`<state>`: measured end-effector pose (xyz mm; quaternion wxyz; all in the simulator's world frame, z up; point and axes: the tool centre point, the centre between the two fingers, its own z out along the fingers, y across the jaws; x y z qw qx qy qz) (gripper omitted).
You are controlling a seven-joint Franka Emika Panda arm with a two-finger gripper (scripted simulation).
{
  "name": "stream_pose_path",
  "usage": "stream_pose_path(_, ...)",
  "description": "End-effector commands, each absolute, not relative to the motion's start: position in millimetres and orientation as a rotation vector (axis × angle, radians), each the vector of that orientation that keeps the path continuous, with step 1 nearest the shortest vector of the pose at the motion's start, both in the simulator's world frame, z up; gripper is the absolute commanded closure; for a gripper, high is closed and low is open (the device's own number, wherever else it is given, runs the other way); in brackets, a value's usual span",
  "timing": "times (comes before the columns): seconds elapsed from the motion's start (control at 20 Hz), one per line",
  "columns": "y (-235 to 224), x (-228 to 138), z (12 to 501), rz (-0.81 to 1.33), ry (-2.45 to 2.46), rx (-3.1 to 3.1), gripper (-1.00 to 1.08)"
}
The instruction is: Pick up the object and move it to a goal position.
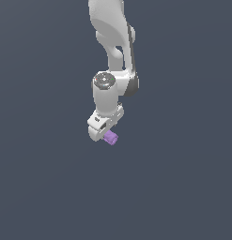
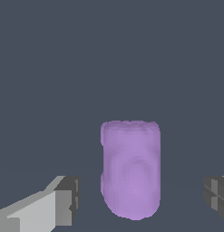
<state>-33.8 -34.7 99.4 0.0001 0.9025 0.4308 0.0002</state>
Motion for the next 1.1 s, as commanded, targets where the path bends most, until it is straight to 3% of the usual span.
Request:
stream_pose_path(0.0, -34.7, -34.2, 93.6, 0.0, 1.354, 2.835, -0.92)
stream_pose_path(0.65, -34.9, -34.3, 51.7, 0.0, 1.359, 2.833, -0.92)
stream_pose_path(0.7, -34.9, -34.3, 51.7, 0.0, 1.359, 2.833, 1.08)
stream_pose_path(1.05, -34.9, -34.3, 51.7, 0.0, 1.359, 2.833, 1.08)
